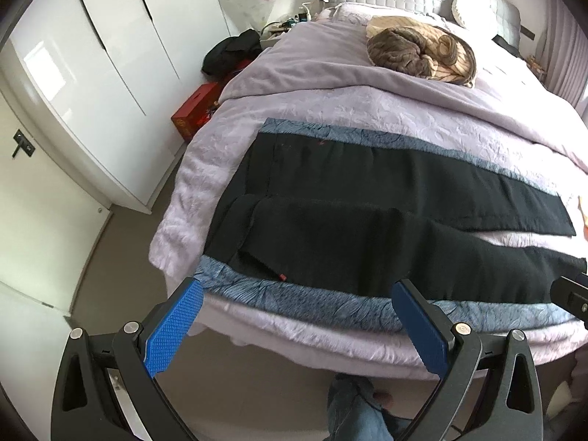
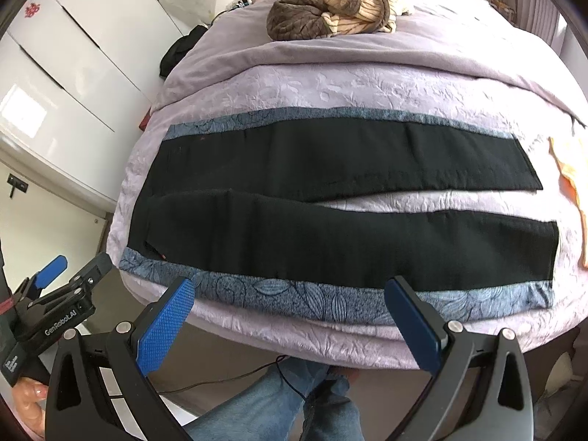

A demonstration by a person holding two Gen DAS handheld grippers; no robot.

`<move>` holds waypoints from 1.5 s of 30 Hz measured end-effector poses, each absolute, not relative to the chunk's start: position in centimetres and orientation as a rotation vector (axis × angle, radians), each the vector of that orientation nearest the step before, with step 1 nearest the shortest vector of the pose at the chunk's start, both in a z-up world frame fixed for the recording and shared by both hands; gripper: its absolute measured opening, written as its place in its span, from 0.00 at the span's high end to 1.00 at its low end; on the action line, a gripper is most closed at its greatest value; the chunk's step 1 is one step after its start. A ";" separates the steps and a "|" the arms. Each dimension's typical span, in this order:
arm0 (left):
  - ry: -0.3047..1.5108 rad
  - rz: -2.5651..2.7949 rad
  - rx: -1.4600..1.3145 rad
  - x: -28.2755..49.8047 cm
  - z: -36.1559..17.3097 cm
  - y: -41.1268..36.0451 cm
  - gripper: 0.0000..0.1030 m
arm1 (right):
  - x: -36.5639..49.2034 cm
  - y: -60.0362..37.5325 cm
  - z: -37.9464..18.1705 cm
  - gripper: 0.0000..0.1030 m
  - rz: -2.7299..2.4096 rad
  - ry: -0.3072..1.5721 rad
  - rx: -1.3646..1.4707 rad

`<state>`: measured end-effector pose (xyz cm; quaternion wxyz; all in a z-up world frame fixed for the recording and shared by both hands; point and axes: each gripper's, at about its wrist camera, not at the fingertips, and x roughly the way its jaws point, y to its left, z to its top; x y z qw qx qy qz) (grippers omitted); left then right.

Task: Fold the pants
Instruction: 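Move both grippers toward the black trousers' waistband edge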

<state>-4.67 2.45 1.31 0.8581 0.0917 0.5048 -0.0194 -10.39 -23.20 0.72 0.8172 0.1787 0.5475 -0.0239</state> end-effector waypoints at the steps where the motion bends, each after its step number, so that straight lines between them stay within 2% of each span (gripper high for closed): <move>1: 1.065 -0.037 0.197 -5.0 1.3 2.6 0.00 | -10.5 -23.1 0.6 0.00 -0.052 1.171 0.382; 9: 1.089 -0.037 0.197 -4.2 0.6 4.1 0.00 | -10.7 -22.4 -0.3 0.00 -0.078 1.180 0.369; 26: 1.155 -0.124 0.234 2.8 -2.9 8.5 0.00 | -6.4 -19.0 -3.9 0.00 -0.181 1.231 0.427; 45: 1.258 -0.190 0.250 5.3 -7.5 8.9 0.00 | -4.3 -17.1 -6.5 0.00 -0.193 1.292 0.452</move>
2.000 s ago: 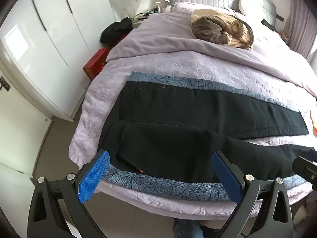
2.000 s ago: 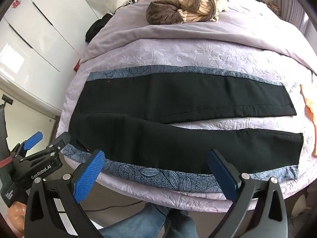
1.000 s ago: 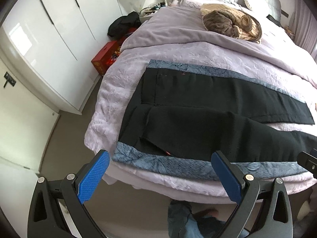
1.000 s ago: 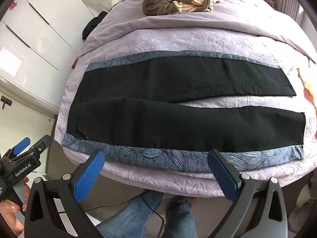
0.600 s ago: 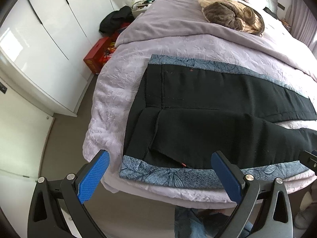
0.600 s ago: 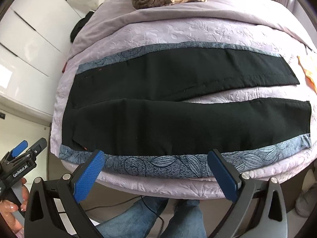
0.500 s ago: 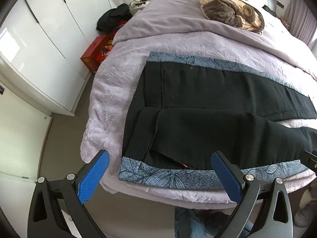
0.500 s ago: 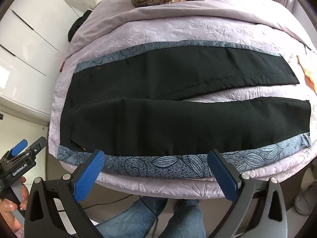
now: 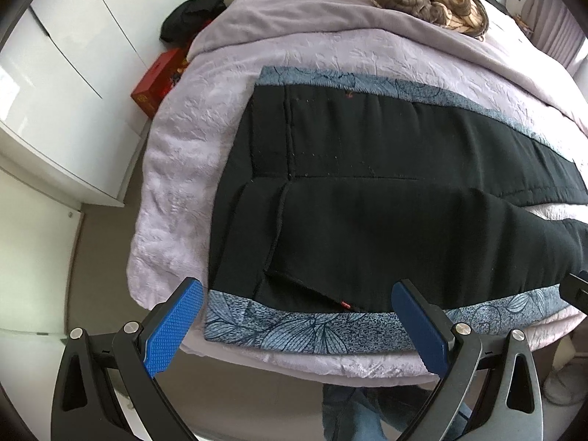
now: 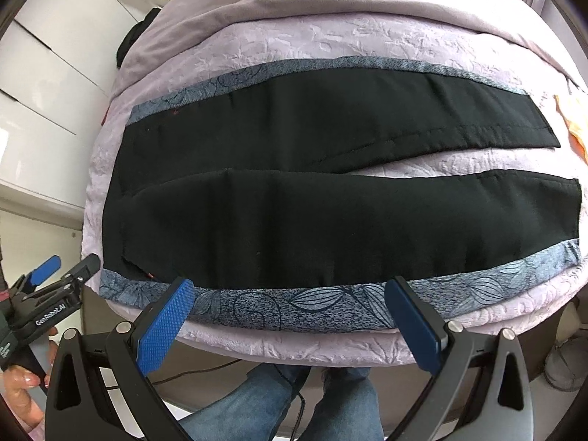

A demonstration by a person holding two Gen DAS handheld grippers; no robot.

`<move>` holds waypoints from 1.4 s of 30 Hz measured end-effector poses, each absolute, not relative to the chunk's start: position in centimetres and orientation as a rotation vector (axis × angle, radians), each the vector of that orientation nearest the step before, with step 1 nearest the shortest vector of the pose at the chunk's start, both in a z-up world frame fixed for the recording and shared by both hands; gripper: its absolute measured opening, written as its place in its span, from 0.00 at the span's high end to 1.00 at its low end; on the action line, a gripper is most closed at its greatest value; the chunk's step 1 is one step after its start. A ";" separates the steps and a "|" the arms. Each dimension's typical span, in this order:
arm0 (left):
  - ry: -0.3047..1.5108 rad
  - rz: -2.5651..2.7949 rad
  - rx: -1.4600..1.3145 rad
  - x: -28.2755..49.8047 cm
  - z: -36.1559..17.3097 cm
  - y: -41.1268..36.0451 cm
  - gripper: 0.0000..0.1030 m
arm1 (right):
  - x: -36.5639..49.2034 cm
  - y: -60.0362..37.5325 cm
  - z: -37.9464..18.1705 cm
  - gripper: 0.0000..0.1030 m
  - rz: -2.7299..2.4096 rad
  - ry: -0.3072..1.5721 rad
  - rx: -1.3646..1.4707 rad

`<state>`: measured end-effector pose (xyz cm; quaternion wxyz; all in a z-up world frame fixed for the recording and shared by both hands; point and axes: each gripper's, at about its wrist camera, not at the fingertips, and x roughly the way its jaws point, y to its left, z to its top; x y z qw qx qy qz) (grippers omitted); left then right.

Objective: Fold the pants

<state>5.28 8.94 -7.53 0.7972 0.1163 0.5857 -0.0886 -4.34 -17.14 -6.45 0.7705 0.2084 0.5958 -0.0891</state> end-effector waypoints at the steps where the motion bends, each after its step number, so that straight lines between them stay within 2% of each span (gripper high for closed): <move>1: 1.253 -0.193 0.241 5.3 -7.8 9.0 0.00 | -4.3 -17.2 -6.7 0.00 -0.181 1.291 0.463; 6: 1.295 -0.180 0.155 5.6 -10.6 10.5 0.00 | -4.8 -17.5 -9.4 0.00 -0.006 1.247 0.668; 8: 1.328 -0.202 0.090 5.5 -11.8 11.2 0.02 | -5.4 -17.4 -11.3 0.03 0.079 1.243 0.766; 9: 1.334 -0.206 0.064 5.3 -12.3 11.7 0.11 | -5.7 -17.2 -12.3 0.14 0.116 1.247 0.814; 10: 1.346 -0.217 0.035 5.1 -12.8 12.1 0.15 | -6.1 -17.1 -13.6 0.25 0.151 1.258 0.865; 11: 1.366 -0.227 0.009 4.9 -13.5 12.6 0.15 | -6.5 -17.0 -14.8 0.27 0.174 1.271 0.909; 15: 1.387 -0.248 -0.058 3.7 -14.7 13.6 0.15 | -7.9 -16.7 -19.2 0.27 0.213 1.293 1.027; 19: 1.399 -0.300 -0.132 2.7 -15.0 14.2 0.15 | -8.3 -16.8 -21.2 0.27 0.210 1.269 1.077; 23: 1.427 -0.343 -0.215 1.8 -15.5 14.5 0.15 | -7.3 -17.5 -20.5 0.27 0.227 1.159 1.179; 27: 1.473 -0.384 -0.369 1.8 -16.0 14.0 0.14 | -5.3 -18.2 -17.5 0.27 0.265 1.041 1.215; 33: 1.532 -0.355 -0.578 1.5 -16.9 13.3 0.15 | -4.6 -18.3 -16.1 0.27 0.303 1.014 1.225; 39: 1.493 -0.368 -0.457 1.1 -15.9 12.2 0.15 | -3.3 -17.4 -17.7 0.27 0.285 1.121 1.226; 42: 1.510 -0.341 -0.523 2.1 -17.2 12.3 0.14 | -2.3 -16.8 -18.9 0.35 0.301 1.118 1.295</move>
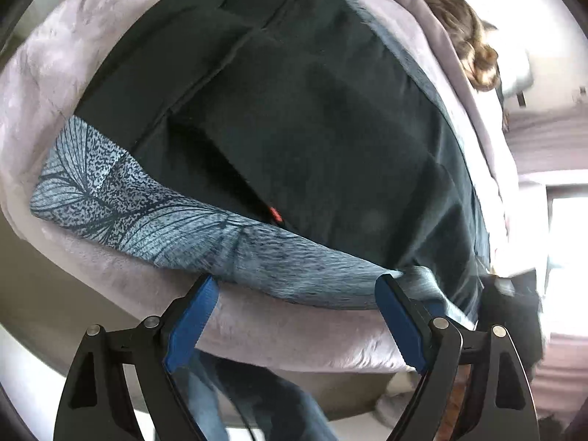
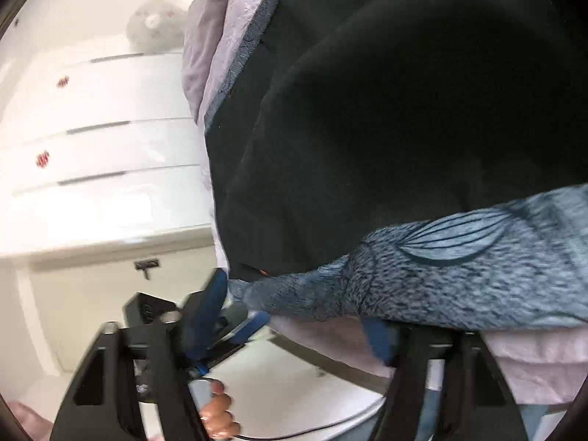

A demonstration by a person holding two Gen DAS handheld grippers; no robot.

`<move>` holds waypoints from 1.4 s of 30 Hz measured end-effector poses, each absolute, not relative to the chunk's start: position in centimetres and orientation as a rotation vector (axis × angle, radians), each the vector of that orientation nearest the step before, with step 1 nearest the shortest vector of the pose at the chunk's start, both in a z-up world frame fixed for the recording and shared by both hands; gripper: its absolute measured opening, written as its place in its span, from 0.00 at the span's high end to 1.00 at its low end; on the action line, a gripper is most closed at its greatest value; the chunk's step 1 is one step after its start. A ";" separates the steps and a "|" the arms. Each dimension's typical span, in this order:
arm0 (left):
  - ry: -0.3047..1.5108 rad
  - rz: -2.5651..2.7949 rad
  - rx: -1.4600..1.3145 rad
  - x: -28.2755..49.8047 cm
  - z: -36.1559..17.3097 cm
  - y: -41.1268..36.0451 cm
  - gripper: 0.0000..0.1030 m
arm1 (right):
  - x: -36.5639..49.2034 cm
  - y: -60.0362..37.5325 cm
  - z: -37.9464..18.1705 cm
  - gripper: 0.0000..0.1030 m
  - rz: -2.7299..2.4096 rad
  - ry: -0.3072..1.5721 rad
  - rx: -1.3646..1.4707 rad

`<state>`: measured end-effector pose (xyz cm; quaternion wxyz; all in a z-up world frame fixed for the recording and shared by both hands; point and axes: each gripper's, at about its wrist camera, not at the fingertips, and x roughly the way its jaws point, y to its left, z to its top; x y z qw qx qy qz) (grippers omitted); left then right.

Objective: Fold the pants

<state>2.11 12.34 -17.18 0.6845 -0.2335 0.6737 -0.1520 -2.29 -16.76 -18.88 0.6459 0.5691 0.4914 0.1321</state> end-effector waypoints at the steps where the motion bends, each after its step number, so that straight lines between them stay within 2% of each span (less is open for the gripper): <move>1: 1.518 -0.332 -0.561 2.2 -17.6 12.5 0.14 | -2.3 -16.9 -18.4 0.35 0.325 1.074 1.322; 6: 1.475 -0.268 -0.679 3.6 -17.9 13.0 0.15 | -1.9 -17.5 -14.9 0.36 0.465 0.958 1.293; 9: 1.423 -0.260 -0.615 5.2 -17.0 13.0 0.46 | -2.0 -17.7 -14.9 0.36 0.473 0.982 1.271; 11: 1.423 -0.271 -0.575 5.8 -17.0 13.4 0.55 | -2.1 -17.7 -16.1 0.36 0.421 1.019 1.279; 13: 1.436 -0.270 -0.533 6.4 -17.3 13.6 0.72 | -2.9 -18.2 -17.8 0.36 0.347 1.045 1.322; 15: 1.444 -0.279 -0.534 6.5 -17.4 14.1 0.73 | -4.0 -19.2 -19.6 0.39 0.268 1.057 1.398; 17: 1.444 -0.286 -0.504 6.4 -16.9 14.2 0.77 | -5.3 -20.0 -21.5 0.61 0.181 1.031 1.525; 18: 1.440 -0.297 -0.482 6.5 -16.5 14.1 0.79 | -5.6 -20.3 -22.1 0.86 0.148 0.997 1.587; 19: 1.433 -0.306 -0.457 6.6 -15.8 13.9 0.79 | -6.0 -20.6 -22.4 0.96 0.111 0.964 1.626; 22: 1.385 -0.343 -0.391 7.6 -12.8 12.9 0.79 | -5.1 -21.0 -20.5 0.96 0.096 0.925 1.582; 27: 1.253 -0.447 -0.323 11.6 -7.7 10.6 0.79 | 0.5 -23.4 -12.0 0.96 0.204 0.916 1.286; 31: 1.161 -0.498 -0.242 17.3 -6.8 8.0 0.79 | 7.6 -25.6 -8.4 0.96 0.259 0.954 1.138; 35: 1.154 -0.502 -0.187 22.8 -10.0 5.8 0.79 | 14.5 -28.4 -10.1 0.95 0.245 1.029 1.056; 40: 1.208 -0.468 -0.080 26.6 -15.5 3.5 0.78 | 18.2 -29.8 -15.2 0.92 0.156 1.130 0.973; 41: 1.215 -0.466 -0.081 26.9 -15.9 3.3 0.78 | 18.4 -30.5 -16.4 0.90 0.129 1.156 0.973; 42: 1.226 -0.468 -0.090 27.1 -16.0 3.4 0.77 | 18.5 -30.6 -17.7 0.81 0.122 1.167 0.987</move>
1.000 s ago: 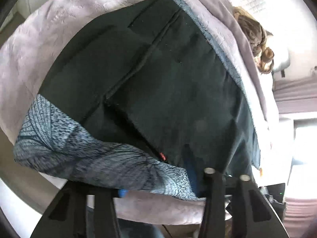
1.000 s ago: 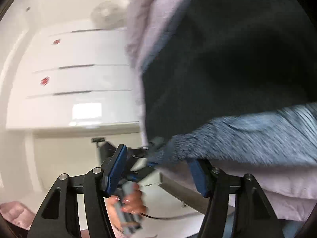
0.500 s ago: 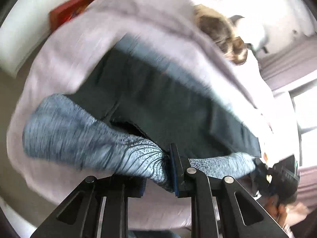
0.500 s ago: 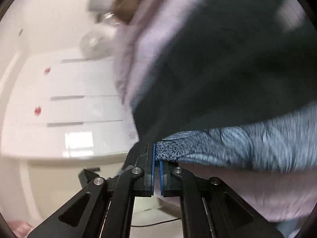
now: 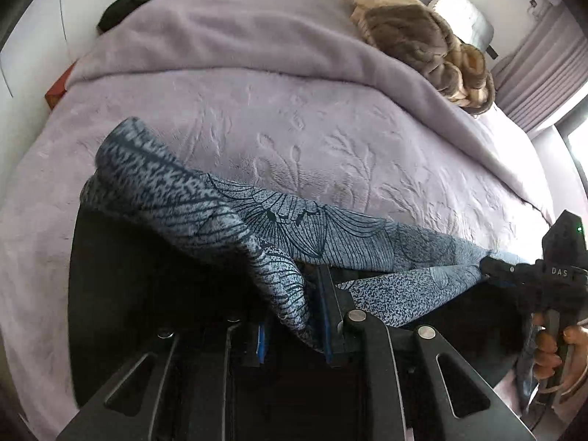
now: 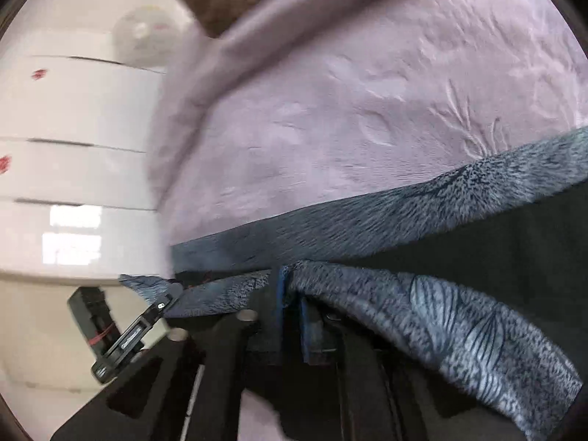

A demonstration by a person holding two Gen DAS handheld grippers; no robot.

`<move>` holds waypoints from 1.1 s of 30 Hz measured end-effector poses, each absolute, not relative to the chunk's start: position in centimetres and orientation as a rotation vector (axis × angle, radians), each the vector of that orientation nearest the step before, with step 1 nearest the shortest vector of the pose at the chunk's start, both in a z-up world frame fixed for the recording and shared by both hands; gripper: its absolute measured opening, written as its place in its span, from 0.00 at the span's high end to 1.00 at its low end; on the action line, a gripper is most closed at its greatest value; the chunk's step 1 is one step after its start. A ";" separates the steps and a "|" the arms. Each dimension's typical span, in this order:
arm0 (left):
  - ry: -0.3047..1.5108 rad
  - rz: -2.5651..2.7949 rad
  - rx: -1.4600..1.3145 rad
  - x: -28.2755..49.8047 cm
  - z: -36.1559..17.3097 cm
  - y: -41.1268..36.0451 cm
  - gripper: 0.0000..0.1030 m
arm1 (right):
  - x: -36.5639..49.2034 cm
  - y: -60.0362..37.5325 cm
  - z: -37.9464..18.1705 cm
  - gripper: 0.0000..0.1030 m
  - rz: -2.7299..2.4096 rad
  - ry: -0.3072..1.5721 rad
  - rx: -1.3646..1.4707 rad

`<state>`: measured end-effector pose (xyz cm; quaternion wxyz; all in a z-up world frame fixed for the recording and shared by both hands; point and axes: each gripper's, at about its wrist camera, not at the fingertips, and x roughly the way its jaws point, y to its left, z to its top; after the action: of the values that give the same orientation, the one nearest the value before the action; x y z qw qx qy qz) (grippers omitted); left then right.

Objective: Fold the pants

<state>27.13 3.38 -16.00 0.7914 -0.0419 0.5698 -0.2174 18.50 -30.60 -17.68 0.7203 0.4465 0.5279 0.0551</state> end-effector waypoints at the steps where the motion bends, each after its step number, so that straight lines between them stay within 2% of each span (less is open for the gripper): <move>1: 1.232 -0.474 -0.096 27.2 -15.7 3.6 0.77 | 19.0 -30.8 -18.5 0.67 0.130 1.162 1.015; 2: 1.235 -0.488 -0.098 27.0 -15.1 3.8 0.77 | 19.1 -30.9 -18.8 0.60 0.141 1.145 1.050; 4: 1.230 -0.516 -0.077 26.5 -13.8 4.0 0.75 | 19.1 -30.9 -18.3 0.30 0.168 1.097 1.117; 5: 1.215 -0.509 -0.043 26.0 -12.9 4.1 0.66 | 19.0 -30.9 -17.6 0.23 0.183 1.087 1.121; 6: 1.181 -0.467 0.012 25.5 -12.0 4.3 0.32 | 19.4 -30.7 -17.0 0.18 0.188 1.089 1.112; 7: 1.150 -0.442 0.036 25.1 -11.3 4.7 0.17 | 19.6 -30.5 -16.3 0.18 0.188 1.106 1.083; 9: 1.117 -0.433 0.055 24.4 -10.2 5.4 0.17 | 19.6 -30.3 -15.1 0.18 0.202 1.127 1.062; 14: 1.171 -0.376 0.120 23.3 -10.5 4.9 0.17 | 16.7 -30.2 -11.7 0.18 0.197 1.100 1.015; 20: 1.199 -0.560 0.203 17.5 -9.9 -1.4 0.17 | 4.1 -34.2 -7.5 0.18 -0.014 1.059 0.941; 24: 1.274 -0.716 0.169 14.0 -9.9 -8.3 0.17 | -7.0 -40.6 -8.0 0.18 -0.249 1.019 1.044; 27: 1.307 -0.797 0.166 11.8 -10.3 -13.9 0.17 | -13.7 -44.5 -9.3 0.28 -0.351 1.004 1.140; 33: 1.411 -0.816 0.128 8.7 -12.6 -24.7 0.17 | -23.3 -50.7 -13.0 0.29 -0.422 1.065 1.253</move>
<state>8.72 -24.68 -12.57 0.6839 0.0572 0.6297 -0.3640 -23.31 -50.70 -12.96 0.6607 0.5540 0.4709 -0.1867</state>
